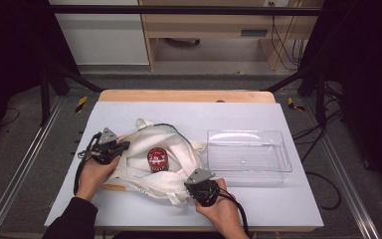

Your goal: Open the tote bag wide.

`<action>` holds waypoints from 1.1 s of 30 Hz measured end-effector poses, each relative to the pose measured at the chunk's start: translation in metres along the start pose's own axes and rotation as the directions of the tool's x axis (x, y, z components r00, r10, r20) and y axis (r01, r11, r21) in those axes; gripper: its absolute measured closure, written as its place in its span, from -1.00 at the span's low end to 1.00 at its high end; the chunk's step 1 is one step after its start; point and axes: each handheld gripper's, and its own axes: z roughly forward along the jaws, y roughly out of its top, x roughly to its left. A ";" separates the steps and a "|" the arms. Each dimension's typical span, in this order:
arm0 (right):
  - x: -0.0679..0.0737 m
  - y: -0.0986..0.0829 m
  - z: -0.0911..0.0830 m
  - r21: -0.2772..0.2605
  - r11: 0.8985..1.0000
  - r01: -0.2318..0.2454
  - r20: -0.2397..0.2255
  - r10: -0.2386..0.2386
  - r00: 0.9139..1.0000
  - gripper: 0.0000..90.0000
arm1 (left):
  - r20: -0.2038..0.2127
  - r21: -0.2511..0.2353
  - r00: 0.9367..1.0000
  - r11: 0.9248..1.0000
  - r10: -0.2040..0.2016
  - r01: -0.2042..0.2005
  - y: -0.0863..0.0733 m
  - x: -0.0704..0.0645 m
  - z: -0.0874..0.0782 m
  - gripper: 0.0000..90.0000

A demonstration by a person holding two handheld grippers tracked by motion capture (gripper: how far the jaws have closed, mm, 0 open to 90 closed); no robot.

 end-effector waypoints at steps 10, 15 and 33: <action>-0.003 0.006 -0.008 -0.019 1.000 -0.004 -0.016 0.004 1.000 1.00 | -0.018 -0.027 1.000 0.999 -0.025 0.025 -0.005 -0.002 -0.006 1.00; -0.006 0.024 -0.028 -0.057 0.998 0.012 -0.018 -0.013 1.000 1.00 | -0.023 -0.064 0.999 0.997 -0.036 0.035 -0.001 -0.007 -0.022 1.00; -0.035 0.098 -0.029 -0.030 0.996 0.080 -0.099 -0.082 0.992 0.51 | -0.078 -0.167 0.987 0.978 -0.138 0.123 -0.011 -0.006 -0.067 0.55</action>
